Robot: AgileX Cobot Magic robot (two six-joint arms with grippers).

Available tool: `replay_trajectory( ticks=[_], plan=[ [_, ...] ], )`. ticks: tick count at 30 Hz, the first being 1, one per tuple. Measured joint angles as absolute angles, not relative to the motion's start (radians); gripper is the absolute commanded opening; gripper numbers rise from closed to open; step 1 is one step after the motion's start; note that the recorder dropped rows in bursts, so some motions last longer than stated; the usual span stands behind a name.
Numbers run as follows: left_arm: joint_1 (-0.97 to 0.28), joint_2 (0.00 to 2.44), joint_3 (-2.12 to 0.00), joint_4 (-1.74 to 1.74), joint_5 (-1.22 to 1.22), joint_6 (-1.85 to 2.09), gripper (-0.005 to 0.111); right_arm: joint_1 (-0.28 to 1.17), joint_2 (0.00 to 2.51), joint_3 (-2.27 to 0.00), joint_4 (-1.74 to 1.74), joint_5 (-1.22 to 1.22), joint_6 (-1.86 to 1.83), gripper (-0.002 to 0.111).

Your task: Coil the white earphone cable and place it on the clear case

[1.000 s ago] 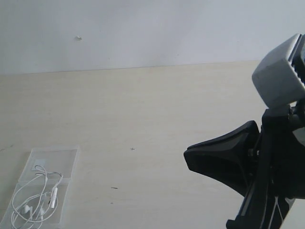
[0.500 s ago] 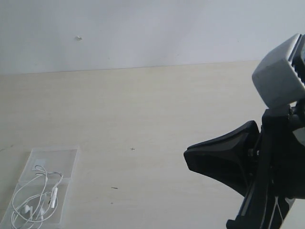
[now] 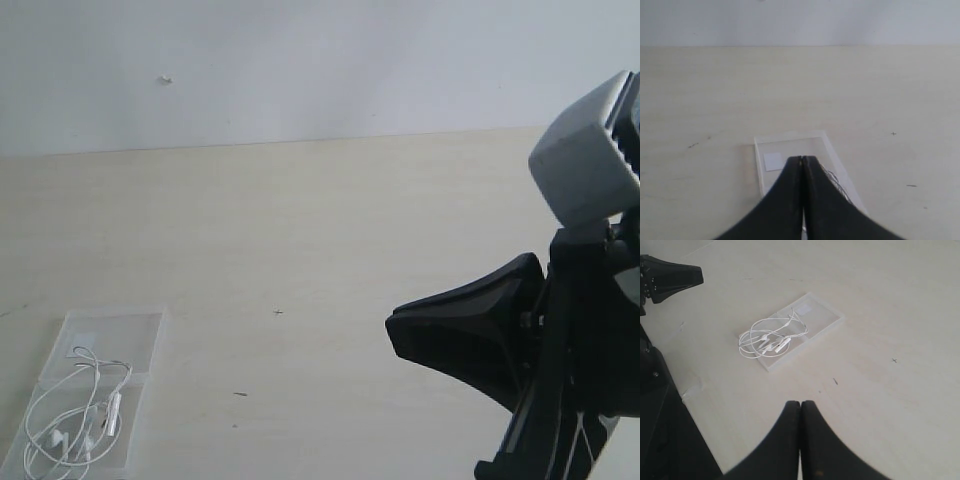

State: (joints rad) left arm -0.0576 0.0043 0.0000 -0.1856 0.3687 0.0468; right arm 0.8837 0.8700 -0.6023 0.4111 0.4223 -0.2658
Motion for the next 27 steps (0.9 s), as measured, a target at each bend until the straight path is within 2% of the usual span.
replay_trajectory(
  ticks=[27],
  plan=[
    [-0.051,0.004,0.0,-0.184,0.369,0.069,0.0,0.884,0.87,-0.602,0.411,0.424,-0.266,0.0]
  ],
)
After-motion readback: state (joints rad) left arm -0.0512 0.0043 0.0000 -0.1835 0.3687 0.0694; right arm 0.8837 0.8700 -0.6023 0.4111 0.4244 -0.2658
